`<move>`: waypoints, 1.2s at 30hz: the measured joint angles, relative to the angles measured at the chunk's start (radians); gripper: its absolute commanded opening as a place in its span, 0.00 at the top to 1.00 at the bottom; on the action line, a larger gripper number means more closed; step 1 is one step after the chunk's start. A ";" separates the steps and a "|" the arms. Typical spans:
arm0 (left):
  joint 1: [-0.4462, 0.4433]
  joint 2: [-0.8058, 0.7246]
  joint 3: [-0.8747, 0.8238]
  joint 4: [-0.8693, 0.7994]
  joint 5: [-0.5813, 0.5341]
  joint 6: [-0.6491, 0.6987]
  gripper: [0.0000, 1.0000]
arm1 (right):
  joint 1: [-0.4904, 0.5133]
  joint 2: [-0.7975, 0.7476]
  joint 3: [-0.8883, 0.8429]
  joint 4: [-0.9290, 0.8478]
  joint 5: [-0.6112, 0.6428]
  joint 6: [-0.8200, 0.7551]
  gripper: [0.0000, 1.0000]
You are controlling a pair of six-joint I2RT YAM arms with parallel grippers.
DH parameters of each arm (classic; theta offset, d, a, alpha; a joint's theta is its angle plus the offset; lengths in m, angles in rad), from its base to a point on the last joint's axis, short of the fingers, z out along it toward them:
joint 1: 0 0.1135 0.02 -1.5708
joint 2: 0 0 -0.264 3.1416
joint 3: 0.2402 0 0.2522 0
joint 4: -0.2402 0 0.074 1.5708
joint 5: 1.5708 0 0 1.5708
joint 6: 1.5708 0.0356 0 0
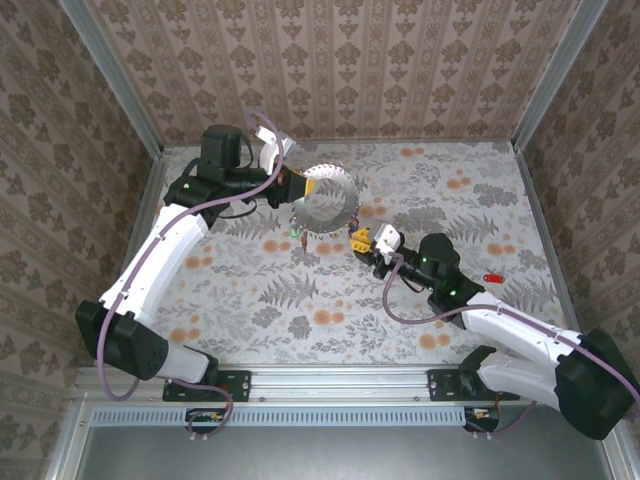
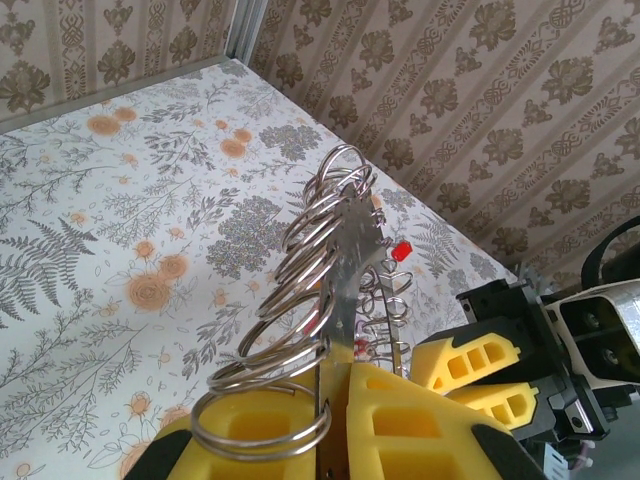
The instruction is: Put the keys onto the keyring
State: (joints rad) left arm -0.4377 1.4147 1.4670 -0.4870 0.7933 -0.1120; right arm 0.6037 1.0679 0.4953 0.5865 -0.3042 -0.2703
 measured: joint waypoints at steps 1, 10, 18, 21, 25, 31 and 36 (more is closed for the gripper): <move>0.000 0.000 0.000 0.001 0.000 0.000 1.00 | 0.002 0.006 0.002 0.001 -0.002 0.002 0.81; 0.000 0.000 0.000 0.016 -0.001 -0.009 1.00 | 0.027 0.042 0.037 0.011 -0.004 0.005 0.80; -0.009 -0.032 -0.077 0.112 -0.037 -0.092 1.00 | 0.036 0.047 0.047 0.016 0.082 -0.072 0.77; -0.026 -0.060 -0.117 0.143 -0.058 -0.119 1.00 | 0.035 0.038 0.047 0.015 0.101 -0.100 0.76; -0.045 -0.097 -0.146 0.187 -0.080 -0.137 1.00 | 0.035 0.025 0.047 0.014 0.098 -0.114 0.77; -0.053 -0.108 -0.162 0.235 -0.080 -0.169 1.00 | 0.035 0.030 0.060 0.009 0.095 -0.117 0.79; -0.055 -0.109 -0.165 0.248 -0.080 -0.177 1.00 | 0.035 0.042 0.060 0.016 0.122 -0.124 0.84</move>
State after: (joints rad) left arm -0.4923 1.3060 1.3022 -0.2386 0.7132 -0.2890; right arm 0.6392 1.1103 0.5552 0.6025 -0.1822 -0.3939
